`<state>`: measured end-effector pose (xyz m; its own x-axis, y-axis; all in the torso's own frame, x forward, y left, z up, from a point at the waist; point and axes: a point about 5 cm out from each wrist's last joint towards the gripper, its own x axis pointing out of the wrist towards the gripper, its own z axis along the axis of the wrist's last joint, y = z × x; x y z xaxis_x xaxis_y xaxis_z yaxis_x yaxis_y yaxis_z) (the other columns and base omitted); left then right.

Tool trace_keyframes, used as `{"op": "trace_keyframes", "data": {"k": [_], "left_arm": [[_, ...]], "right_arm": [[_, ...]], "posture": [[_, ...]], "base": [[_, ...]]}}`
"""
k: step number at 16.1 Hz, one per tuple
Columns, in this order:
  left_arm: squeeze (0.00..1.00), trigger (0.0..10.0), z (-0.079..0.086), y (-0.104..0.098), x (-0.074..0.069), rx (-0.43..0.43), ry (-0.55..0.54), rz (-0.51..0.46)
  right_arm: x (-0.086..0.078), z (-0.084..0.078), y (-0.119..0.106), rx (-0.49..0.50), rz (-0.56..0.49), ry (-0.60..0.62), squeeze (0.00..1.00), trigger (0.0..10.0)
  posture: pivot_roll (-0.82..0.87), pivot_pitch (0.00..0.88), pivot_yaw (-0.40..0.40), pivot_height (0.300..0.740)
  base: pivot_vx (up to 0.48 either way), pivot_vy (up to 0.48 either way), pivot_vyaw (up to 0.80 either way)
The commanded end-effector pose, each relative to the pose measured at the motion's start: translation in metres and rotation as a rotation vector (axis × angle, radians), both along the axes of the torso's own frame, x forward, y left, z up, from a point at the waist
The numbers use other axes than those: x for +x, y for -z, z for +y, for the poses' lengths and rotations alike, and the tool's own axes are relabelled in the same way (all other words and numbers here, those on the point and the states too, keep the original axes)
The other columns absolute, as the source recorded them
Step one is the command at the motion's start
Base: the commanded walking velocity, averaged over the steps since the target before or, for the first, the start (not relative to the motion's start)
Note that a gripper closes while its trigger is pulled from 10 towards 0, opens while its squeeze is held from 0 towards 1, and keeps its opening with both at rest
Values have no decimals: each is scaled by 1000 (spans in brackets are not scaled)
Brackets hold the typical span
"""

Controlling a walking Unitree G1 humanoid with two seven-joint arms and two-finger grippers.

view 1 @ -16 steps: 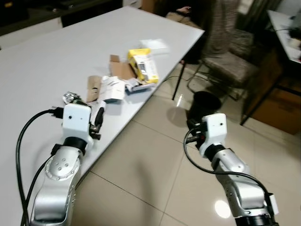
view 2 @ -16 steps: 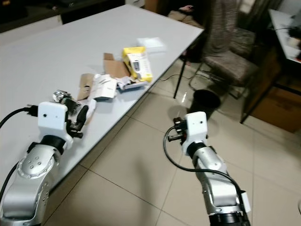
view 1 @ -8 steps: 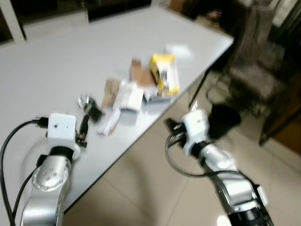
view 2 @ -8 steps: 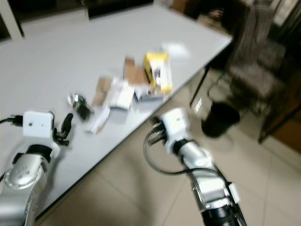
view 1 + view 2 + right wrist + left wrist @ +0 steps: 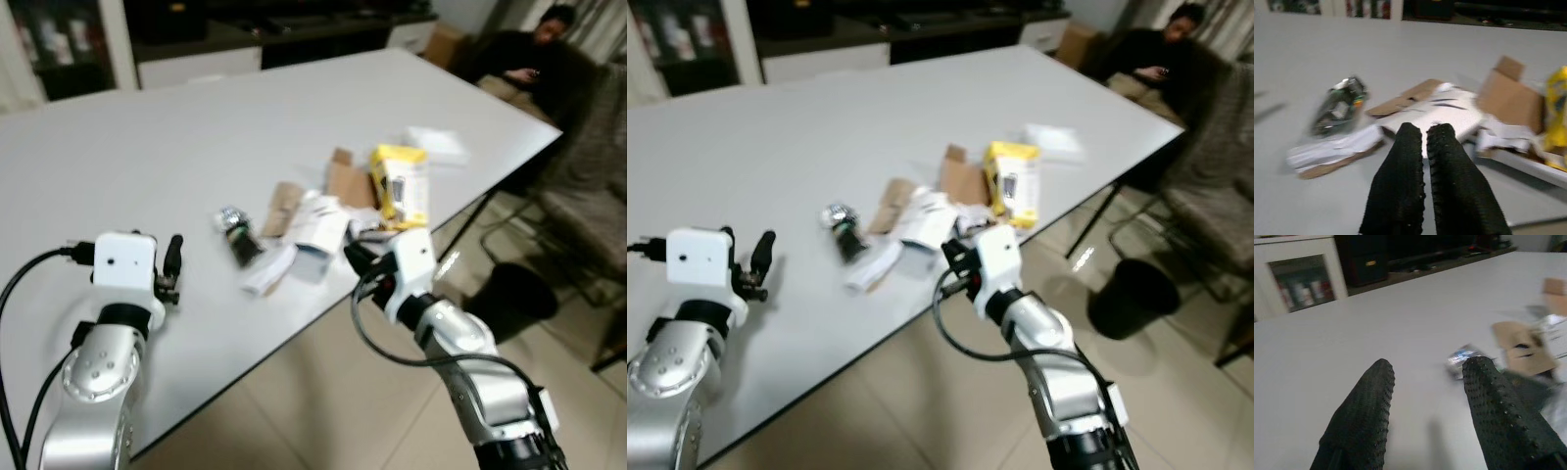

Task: Picking trash to rubbish bin

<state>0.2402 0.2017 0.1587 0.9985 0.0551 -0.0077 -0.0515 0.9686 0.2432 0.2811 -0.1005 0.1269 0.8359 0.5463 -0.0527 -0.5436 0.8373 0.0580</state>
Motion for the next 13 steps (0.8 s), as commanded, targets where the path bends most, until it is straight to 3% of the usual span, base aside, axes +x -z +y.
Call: {"op": "trace_keyframes", "data": {"k": [1, 4, 7, 9, 12, 13], "left_arm": [[0, 10000, -11, 1, 1, -3, 44, 8], [0, 10000, -15, 1, 1, 27, 95, 21], [0, 10000, -18, 8, 2, 52, 145, 95], [0, 10000, -17, 13, 6, 29, 130, 139], [0, 10000, -19, 14, 21, -73, 128, 157], [1000, 10000, -20, 16, 30, -135, 129, 174]], "right_arm": [[-2, -13, 0, 7, 0, 28, 1000, 10000], [-5, -15, -2, 56, -4, 53, 1000, 10000], [-12, -18, -3, 123, -11, 93, 1000, 10000], [-15, -18, -1, 127, -5, 92, 1000, 10000], [-10, -19, -3, 131, -10, 106, 1000, 10000], [-7, -19, -5, 119, -8, 100, 1000, 10000]], "posture": [[137, 50, -149, 740], [136, 53, -135, 740], [133, 53, -118, 740], [131, 53, -115, 740], [124, 54, -120, 740], [121, 55, -124, 740]], "base": [[352, 0, 0], [346, 0, 0], [0, 0, 0], [0, 0, 0], [0, 0, 0], [0, 0, 0]]}}
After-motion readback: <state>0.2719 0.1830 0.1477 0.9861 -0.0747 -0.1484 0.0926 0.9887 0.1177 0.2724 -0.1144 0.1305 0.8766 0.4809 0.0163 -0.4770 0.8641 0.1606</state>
